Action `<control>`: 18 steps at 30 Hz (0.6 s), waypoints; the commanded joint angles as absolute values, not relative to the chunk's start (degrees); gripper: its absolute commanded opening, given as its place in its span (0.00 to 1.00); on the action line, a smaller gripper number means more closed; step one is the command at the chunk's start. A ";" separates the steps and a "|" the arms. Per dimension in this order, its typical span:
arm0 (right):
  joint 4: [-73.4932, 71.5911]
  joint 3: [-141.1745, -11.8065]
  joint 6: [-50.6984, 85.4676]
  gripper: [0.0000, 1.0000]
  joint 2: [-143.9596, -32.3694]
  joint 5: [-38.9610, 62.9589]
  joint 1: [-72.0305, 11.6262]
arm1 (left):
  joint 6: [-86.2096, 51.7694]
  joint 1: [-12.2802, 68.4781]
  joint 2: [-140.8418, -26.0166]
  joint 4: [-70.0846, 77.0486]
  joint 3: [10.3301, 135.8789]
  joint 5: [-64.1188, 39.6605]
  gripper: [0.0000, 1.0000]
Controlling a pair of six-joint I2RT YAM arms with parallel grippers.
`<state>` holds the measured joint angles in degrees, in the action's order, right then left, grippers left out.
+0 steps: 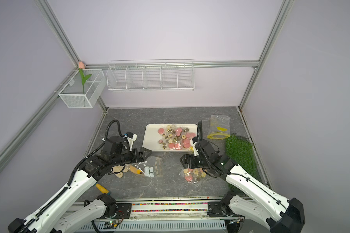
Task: Pour cookies out of the ziploc bag
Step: Adjust the ziploc bag at the center of the board.
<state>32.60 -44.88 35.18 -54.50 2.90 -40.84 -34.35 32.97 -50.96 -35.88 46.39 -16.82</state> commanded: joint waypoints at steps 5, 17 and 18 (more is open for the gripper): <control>35.06 -38.89 38.93 0.88 -49.57 3.72 -29.16 | -40.92 35.27 -48.52 -32.79 40.89 -15.03 0.93; 30.30 -34.06 36.87 0.86 -53.70 9.42 -12.17 | -47.73 36.12 -45.73 -28.75 30.86 -12.87 0.93; 29.50 -33.69 36.34 0.86 -53.91 9.24 -9.80 | -48.12 36.19 -45.52 -28.70 30.25 -12.82 0.93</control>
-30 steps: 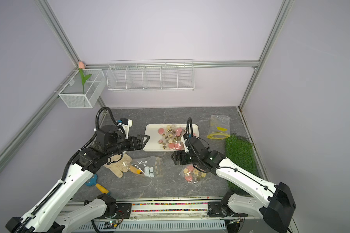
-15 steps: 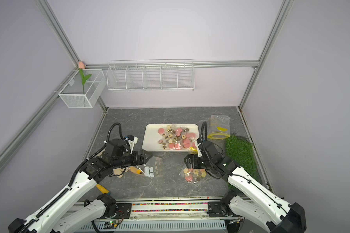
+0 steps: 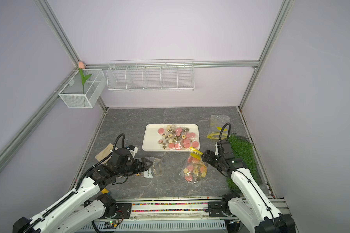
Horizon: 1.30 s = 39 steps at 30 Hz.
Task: Pour cookies out of the ziploc bag
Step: Adjust the ziploc bag at the center of the board.
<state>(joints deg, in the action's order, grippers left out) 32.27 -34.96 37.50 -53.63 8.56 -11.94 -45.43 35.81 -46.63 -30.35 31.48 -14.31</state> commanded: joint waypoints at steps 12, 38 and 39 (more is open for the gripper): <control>24.14 -35.09 32.99 0.84 -60.54 10.63 -3.40 | -51.11 37.44 -44.58 -25.78 25.70 -13.01 0.92; 14.16 -30.48 32.21 0.77 -72.04 17.19 2.71 | -47.81 38.23 -43.83 -35.57 33.36 -5.44 0.96; 14.16 -30.28 32.10 0.77 -72.20 17.14 2.72 | -47.68 38.23 -43.93 -35.82 33.72 -5.67 0.96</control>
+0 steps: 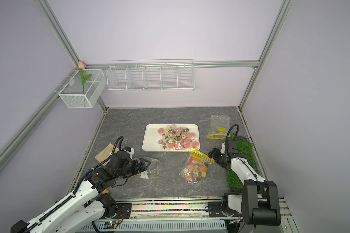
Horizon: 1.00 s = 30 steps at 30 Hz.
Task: Pour cookies out of the ziploc bag
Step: Adjust the ziploc bag at the center of the board, then pick up the ziploc bag from the center of the board.
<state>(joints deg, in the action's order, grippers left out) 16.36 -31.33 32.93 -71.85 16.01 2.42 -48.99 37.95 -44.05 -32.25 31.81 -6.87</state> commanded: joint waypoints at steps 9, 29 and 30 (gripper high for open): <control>9.90 -27.62 32.12 0.78 -74.86 19.46 3.19 | -45.27 38.28 -43.54 -38.88 38.87 -3.95 0.97; 11.01 -25.79 31.58 0.59 -69.39 27.49 2.94 | -41.76 38.23 -48.62 -35.01 42.00 -3.16 0.97; 11.56 -25.94 31.31 0.59 -69.05 27.51 2.82 | -41.79 38.26 -48.85 -34.74 41.97 -3.19 0.97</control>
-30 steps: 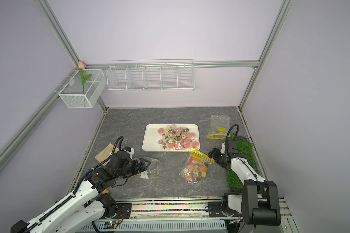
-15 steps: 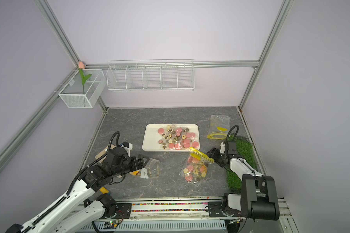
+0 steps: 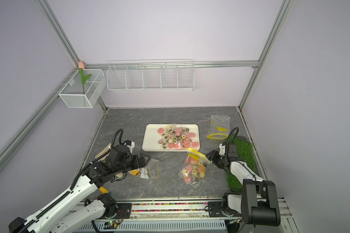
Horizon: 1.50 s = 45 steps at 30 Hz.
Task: Pour cookies out of the ziploc bag
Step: Pick up the ziploc bag from the center of the board.
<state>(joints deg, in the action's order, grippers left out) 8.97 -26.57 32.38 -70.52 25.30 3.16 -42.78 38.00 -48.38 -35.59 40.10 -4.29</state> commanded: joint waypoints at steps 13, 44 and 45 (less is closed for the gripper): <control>14.63 -28.74 26.93 0.54 -73.53 26.18 1.37 | -41.40 38.23 -49.81 -33.73 41.44 -3.21 0.96; 18.28 -35.94 21.89 0.54 -78.86 15.69 -5.87 | -40.75 38.23 -48.14 -35.15 40.69 -1.91 0.96; 18.13 -35.94 21.80 0.52 -78.92 15.60 -5.89 | -40.74 38.25 -48.11 -35.12 40.65 -1.91 0.96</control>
